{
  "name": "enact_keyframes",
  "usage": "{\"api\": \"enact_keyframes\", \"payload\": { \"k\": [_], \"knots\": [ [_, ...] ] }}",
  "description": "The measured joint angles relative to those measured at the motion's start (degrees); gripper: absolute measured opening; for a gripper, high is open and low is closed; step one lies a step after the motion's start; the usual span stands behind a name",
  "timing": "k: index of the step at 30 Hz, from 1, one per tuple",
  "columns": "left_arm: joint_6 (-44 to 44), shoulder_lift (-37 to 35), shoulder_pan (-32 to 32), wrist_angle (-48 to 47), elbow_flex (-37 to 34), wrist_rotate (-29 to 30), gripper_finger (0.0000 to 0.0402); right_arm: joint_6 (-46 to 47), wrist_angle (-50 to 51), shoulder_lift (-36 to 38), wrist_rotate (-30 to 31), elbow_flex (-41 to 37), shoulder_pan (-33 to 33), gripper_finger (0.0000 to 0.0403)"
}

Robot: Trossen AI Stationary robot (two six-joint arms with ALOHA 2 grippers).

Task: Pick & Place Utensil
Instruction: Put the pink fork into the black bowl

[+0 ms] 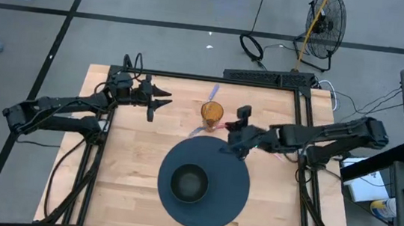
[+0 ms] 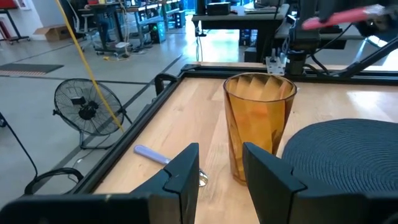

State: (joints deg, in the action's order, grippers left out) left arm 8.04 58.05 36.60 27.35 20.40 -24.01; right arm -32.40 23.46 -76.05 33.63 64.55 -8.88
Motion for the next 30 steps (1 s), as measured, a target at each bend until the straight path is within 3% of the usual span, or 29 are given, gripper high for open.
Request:
{"api": "enact_keyframes", "payload": {
  "k": [9, 13, 17, 25, 30],
  "knots": [
    [-4.3, 0.0, -0.2, -0.4, 0.0, 0.0, 0.0129, 5.1, 9.1, -7.0, 5.6, 7.7, -7.0, 0.0024],
    [-5.6, 0.0, -0.9, -0.7, 0.0, -0.1, 0.0129, 12.7, 18.2, -10.6, 4.6, 13.7, -9.5, 0.0025],
    [-6.1, 0.0, -1.8, -0.7, 0.0, -0.1, 0.0129, 23.8, 29.8, -14.3, -1.3, 19.8, -10.1, 0.0025],
    [-6.9, 0.0, -4.0, -2.5, 0.0, -0.2, 0.0129, 35.5, 39.0, -21.6, -20.3, 26.4, -10.4, 0.0025],
    [-7.2, 0.0, -5.2, -3.4, 0.0, -0.2, 0.0129, 38.6, 46.3, -26.7, -23.5, 32.7, -10.6, 0.0024]
  ]
}}
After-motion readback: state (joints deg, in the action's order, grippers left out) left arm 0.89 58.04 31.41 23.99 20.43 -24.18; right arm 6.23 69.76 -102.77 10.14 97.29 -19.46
